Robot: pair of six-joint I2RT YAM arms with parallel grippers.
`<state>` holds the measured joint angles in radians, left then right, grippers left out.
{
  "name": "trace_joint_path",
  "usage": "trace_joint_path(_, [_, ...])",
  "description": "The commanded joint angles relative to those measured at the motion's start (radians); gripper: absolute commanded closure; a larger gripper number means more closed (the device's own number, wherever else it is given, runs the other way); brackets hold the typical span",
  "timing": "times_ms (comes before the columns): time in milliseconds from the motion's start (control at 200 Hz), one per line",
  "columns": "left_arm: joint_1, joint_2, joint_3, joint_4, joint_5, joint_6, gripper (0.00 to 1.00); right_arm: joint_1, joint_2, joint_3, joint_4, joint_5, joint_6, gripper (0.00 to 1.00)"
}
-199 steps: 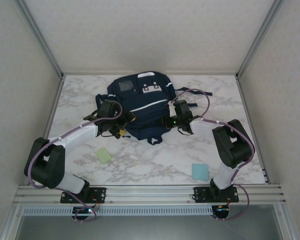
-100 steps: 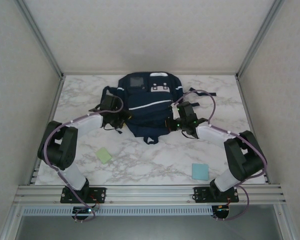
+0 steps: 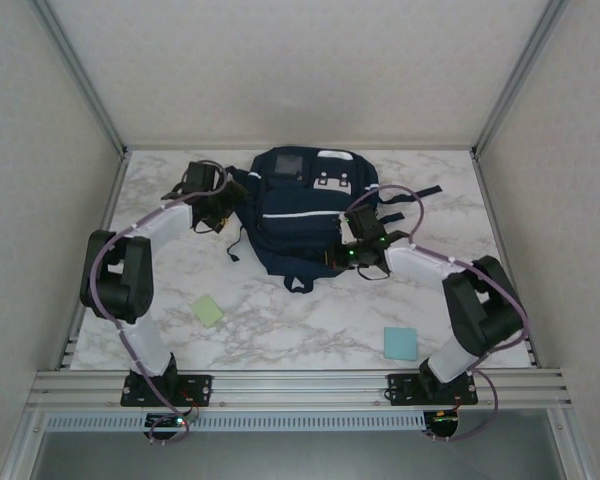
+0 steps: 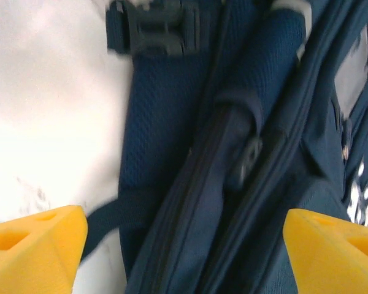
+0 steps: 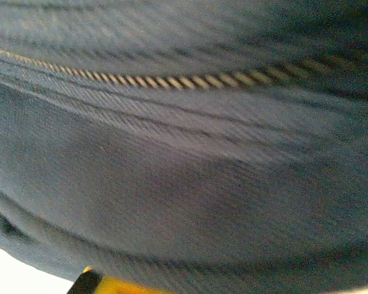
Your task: Pack books, pencil case, and school supplies into a backpack
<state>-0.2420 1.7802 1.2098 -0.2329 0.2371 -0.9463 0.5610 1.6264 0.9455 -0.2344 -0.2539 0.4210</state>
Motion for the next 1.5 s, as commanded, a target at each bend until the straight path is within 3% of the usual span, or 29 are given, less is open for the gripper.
trace_joint_path(0, [-0.077,-0.139,-0.081,-0.078,0.022,-0.034,0.15,0.041,0.067,0.117,-0.143,-0.075,0.115,1.0])
trace_joint_path(260, [-0.234,-0.256,-0.312,0.106,0.062,-0.342,0.12,0.071,0.181,0.318,-0.374,-0.074,0.075,1.0])
trace_joint_path(440, [-0.304,-0.197,-0.294,0.242,0.05,-0.475,0.12,0.082,0.155,0.343,-0.379,-0.099,0.089,1.0])
trace_joint_path(661, [-0.348,-0.077,-0.214,0.334,0.054,-0.525,0.28,0.102,0.151,0.339,-0.36,-0.132,0.095,1.0])
trace_joint_path(736, [-0.346,-0.033,-0.21,0.342,0.045,-0.516,0.42,0.103,0.15,0.335,-0.381,-0.126,0.068,1.0])
trace_joint_path(891, [-0.295,0.004,-0.271,0.396,0.032,-0.501,1.0,0.097,0.156,0.368,-0.591,-0.006,-0.103,1.0])
trace_joint_path(1086, [-0.188,-0.061,-0.298,0.267,0.036,-0.362,1.0,0.022,0.179,0.371,-0.813,0.128,-0.246,1.0])
trace_joint_path(1497, [-0.068,-0.137,-0.289,0.048,0.04,-0.142,1.0,-0.061,0.255,0.571,-0.913,0.504,-0.491,1.0])
